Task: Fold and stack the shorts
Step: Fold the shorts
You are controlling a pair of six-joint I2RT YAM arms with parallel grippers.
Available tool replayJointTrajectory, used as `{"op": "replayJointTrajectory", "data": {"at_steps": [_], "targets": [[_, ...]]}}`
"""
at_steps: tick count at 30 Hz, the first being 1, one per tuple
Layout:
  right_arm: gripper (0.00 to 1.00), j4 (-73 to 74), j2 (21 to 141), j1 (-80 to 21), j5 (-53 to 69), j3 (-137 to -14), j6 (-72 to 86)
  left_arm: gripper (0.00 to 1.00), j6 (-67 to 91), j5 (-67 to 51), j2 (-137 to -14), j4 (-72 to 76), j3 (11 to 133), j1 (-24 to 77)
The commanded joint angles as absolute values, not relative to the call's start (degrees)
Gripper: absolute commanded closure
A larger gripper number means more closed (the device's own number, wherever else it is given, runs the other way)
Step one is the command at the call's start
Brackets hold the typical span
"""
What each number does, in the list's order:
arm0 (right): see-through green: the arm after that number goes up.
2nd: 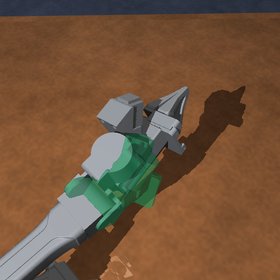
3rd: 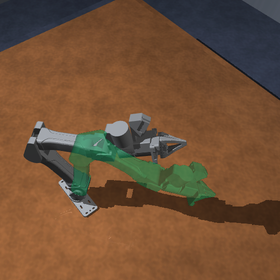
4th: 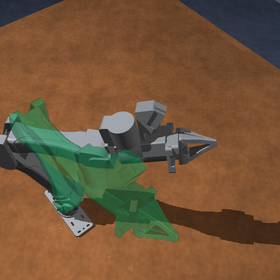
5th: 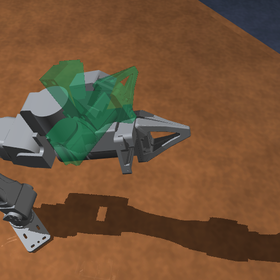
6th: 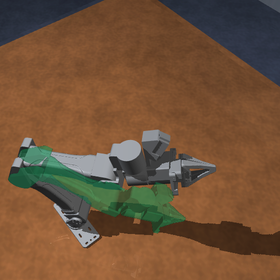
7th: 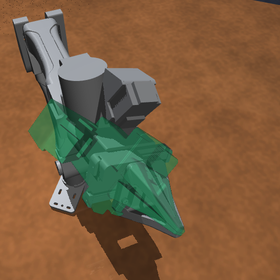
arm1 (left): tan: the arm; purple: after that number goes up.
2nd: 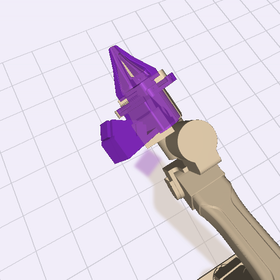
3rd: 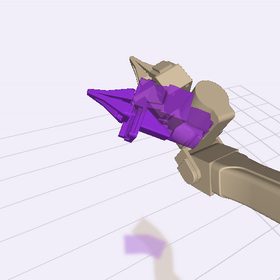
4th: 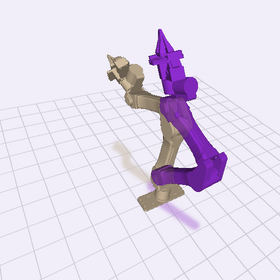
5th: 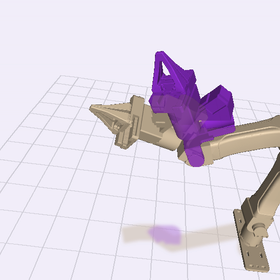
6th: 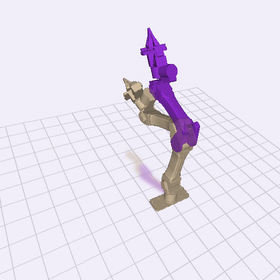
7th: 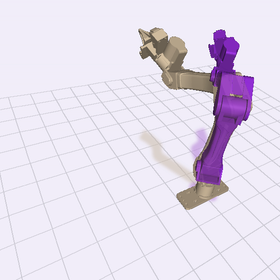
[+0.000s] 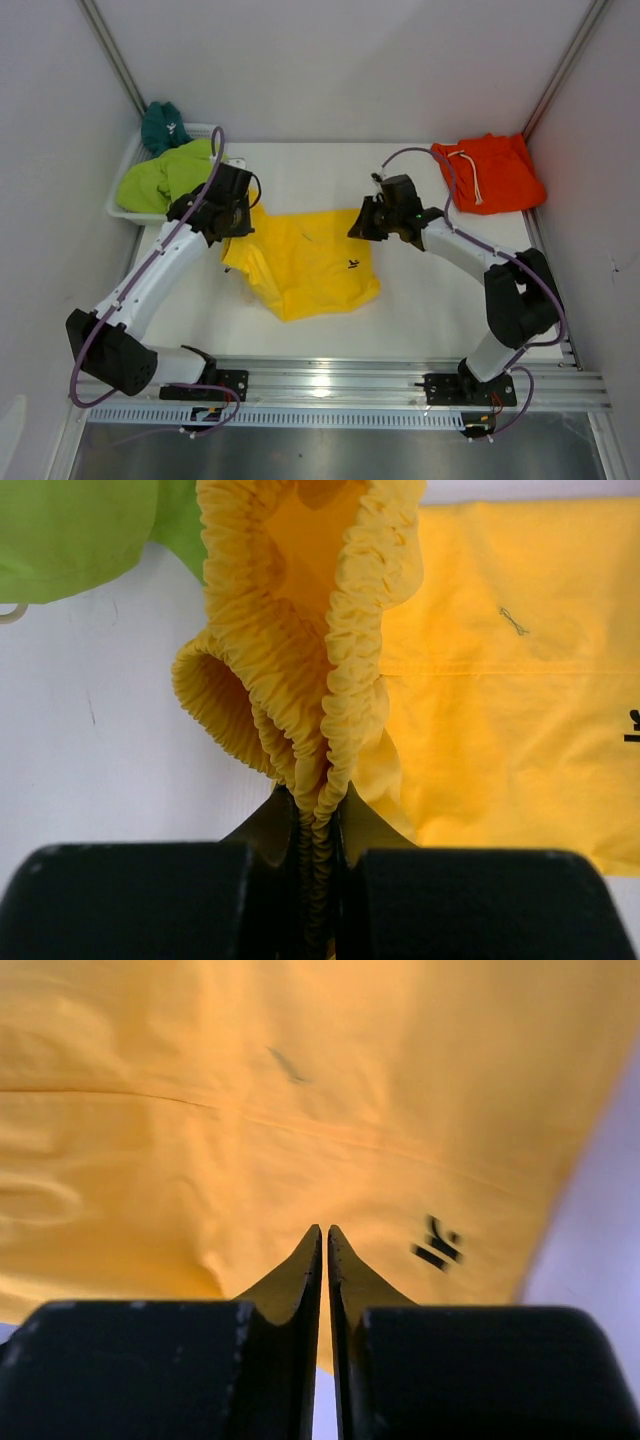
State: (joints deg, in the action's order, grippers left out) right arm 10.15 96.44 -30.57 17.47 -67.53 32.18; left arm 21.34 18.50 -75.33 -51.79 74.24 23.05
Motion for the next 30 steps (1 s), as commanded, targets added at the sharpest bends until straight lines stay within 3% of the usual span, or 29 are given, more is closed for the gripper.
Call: {"op": "replayJointTrajectory", "data": {"at_steps": [1, 18, 30], "targets": [[0.92, 15.6, 92.6, -27.5, 15.6, -60.8, 26.9, 1.00, 20.3, 20.8, -75.8, -51.3, 77.6, 24.9], [0.98, 9.6, 99.0, -27.4, 15.5, -52.8, 27.0, 1.00, 23.1, 28.3, -82.1, -55.1, 84.0, 33.0], [1.00, 6.2, 99.7, -31.5, 14.1, -49.6, 29.4, 1.00, 28.4, 38.8, -95.5, -62.7, 96.2, 44.9]]}}
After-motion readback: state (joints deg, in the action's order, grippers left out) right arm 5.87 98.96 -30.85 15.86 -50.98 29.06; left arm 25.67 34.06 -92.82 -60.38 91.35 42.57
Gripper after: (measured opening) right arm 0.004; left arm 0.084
